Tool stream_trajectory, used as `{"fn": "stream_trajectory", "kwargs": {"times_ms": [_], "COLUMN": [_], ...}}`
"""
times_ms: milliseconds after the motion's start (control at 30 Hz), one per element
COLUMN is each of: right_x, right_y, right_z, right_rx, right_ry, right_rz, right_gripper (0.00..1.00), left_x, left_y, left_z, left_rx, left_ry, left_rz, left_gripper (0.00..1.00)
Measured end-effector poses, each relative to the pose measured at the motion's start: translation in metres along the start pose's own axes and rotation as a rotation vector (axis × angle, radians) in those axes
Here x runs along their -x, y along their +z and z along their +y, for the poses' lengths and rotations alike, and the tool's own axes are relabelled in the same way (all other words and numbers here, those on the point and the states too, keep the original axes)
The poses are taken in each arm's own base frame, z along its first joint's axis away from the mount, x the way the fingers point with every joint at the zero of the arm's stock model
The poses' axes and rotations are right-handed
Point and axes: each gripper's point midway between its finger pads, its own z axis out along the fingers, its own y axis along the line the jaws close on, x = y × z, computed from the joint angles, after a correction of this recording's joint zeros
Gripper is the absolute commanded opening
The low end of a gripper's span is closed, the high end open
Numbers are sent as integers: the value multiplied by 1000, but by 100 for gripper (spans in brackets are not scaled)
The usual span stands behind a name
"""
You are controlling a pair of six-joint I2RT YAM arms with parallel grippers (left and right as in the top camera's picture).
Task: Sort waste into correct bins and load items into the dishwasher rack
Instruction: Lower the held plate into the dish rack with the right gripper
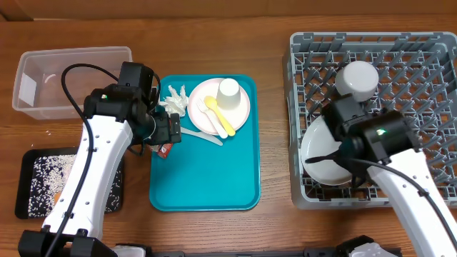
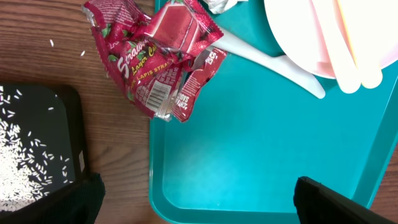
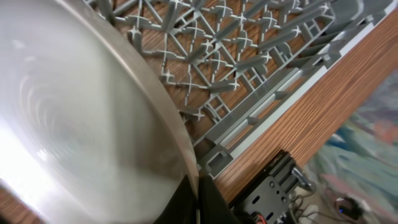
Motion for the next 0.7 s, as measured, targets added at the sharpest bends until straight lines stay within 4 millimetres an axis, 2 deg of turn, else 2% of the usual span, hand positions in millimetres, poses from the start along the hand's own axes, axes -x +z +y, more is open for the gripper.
{"fn": "stream_trajectory", "kwargs": {"times_ms": [400, 700], "right_x": [6, -2], "right_y": [3, 5], "right_z": [-6, -2], "right_rx": [-44, -28], "right_ry": [40, 36], "right_rz": [-49, -9], "right_gripper": [4, 4], "left_x": [0, 1], "left_y": [0, 0], "left_z": [0, 0], "left_rx": [0, -1], "left_ry": [0, 0], "left_rz": [0, -4], "left_gripper": [100, 100]}}
